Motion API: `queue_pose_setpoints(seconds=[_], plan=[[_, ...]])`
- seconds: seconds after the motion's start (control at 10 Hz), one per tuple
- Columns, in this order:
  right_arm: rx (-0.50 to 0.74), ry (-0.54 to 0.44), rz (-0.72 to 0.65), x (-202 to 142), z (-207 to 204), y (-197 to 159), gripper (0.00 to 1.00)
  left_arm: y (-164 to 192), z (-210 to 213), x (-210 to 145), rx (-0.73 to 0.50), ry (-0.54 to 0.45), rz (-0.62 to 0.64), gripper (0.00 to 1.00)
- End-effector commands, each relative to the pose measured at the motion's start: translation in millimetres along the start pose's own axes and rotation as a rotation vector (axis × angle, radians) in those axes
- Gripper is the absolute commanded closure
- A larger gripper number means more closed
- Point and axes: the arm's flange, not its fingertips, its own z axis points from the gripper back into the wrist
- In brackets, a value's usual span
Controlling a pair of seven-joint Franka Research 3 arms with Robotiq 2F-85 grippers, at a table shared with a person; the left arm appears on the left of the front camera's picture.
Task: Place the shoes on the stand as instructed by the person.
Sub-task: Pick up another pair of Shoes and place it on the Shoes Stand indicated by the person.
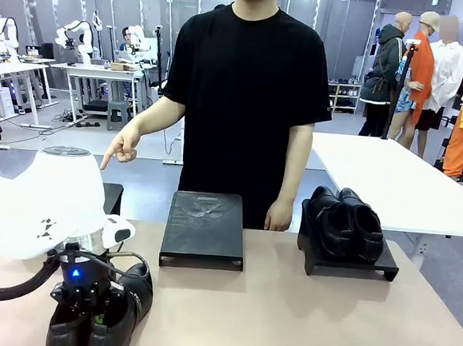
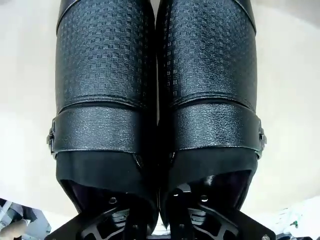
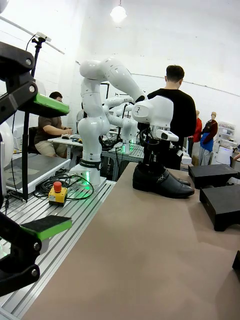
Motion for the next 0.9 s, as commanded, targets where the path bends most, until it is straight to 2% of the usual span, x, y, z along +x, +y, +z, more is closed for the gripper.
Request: queue_pose_setpoints(seconds=[0.0, 0.4, 0.7, 0.8], plan=[[0.007, -0.001, 0.002, -1, 0, 3, 0.0, -2, 26, -3, 0.017, -0.07, 0.018, 1.0], [0.007, -0.001, 0.002, -1, 0, 3, 0.0, 33, 96, -1, 0.041, -0.152, 0.031, 0.97], [0.007, -0.001, 0.002, -1, 0, 3, 0.0, 52, 113, 3, 0.003, -0.209, 0.015, 0.97], [0.007, -0.001, 0.002, -1, 0, 3, 0.0, 50, 110, -1, -0.014, -0.175, -0.039, 0.97]])
